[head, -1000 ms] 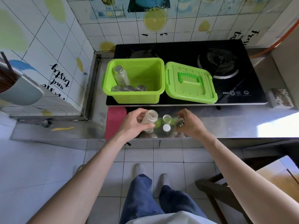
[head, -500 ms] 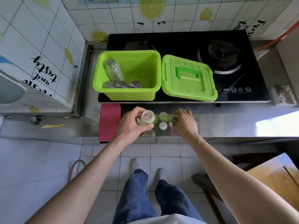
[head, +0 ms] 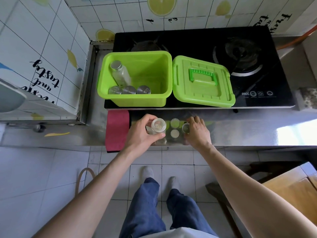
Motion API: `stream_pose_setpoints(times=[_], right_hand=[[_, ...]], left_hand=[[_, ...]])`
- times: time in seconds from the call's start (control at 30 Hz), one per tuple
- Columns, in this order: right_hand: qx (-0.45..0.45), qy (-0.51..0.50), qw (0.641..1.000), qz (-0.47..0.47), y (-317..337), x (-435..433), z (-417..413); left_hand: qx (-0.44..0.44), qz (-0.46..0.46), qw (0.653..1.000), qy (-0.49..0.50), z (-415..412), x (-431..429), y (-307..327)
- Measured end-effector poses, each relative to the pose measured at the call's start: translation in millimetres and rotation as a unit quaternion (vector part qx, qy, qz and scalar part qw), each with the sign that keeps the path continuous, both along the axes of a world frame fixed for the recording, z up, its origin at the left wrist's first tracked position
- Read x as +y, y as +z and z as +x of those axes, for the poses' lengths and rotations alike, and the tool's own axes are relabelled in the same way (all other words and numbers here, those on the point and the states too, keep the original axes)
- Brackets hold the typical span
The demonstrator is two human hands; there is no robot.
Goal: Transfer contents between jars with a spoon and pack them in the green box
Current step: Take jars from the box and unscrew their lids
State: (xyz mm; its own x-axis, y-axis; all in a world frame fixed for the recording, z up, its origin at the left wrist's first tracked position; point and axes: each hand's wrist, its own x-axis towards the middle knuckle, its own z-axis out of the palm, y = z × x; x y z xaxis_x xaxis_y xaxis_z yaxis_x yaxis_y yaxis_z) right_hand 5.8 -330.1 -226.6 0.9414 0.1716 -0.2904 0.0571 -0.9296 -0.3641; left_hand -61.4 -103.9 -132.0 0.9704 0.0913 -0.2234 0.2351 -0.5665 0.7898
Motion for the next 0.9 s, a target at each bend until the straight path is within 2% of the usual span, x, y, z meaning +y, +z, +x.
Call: stream_pose_setpoints(times=[0.2,0.4,0.6,0.9], right_hand=[[-0.009,0.006,1.0,-0.003,15.4,-5.5,1.5],[-0.025,0.046,0.993,0.11,59.1,-3.6,-3.5],[-0.03,0.111,0.978,0.171,71.5,22.0,-13.9],[-0.066,0.09,0.978,0.175,65.2,38.3,-26.6]], left_hand=[[-0.001,0.001,1.0,-0.007,4.3,-4.6,0.0],[-0.009,-0.004,1.0,0.007,9.4,-9.5,-2.0],[-0.009,-0.003,1.0,0.001,12.8,-15.0,-5.5],[0.007,-0.022,0.999,-0.026,12.2,-9.3,-6.7]])
